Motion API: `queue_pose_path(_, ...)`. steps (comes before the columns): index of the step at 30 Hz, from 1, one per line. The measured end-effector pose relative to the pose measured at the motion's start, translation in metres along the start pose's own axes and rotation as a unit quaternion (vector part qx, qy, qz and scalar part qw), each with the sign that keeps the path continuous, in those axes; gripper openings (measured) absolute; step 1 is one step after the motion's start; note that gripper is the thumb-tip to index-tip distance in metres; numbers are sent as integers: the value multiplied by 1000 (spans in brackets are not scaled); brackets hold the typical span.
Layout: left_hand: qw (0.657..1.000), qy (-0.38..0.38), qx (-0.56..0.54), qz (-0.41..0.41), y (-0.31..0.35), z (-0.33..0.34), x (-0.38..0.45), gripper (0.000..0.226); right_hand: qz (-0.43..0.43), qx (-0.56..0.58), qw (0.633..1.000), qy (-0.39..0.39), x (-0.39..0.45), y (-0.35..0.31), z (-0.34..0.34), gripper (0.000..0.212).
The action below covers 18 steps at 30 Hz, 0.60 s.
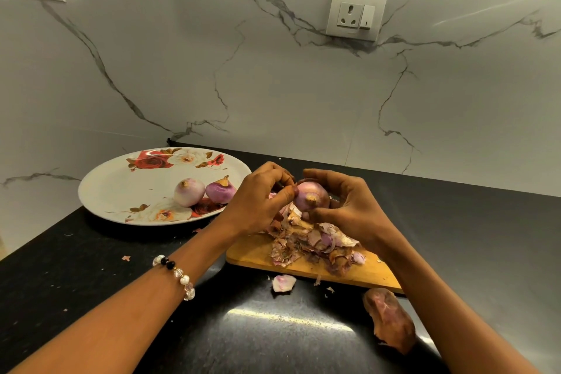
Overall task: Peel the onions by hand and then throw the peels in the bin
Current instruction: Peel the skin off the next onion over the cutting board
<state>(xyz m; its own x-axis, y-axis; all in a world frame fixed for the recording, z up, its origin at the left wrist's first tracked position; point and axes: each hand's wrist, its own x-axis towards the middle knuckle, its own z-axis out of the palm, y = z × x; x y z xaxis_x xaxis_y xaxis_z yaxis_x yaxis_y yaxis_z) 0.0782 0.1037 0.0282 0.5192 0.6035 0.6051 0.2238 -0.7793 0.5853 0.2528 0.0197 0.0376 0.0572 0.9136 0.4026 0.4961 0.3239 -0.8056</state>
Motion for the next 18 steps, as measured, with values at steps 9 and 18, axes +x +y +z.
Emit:
queue_pose_path(9,998,42,-41,-2,0,-3,0,14,1,7,1000,2,1,0,-3,73)
queue_pose_path(18,990,52,31,126,2,-2,-3,25,0,-29,999,-22,1,-1,0,78)
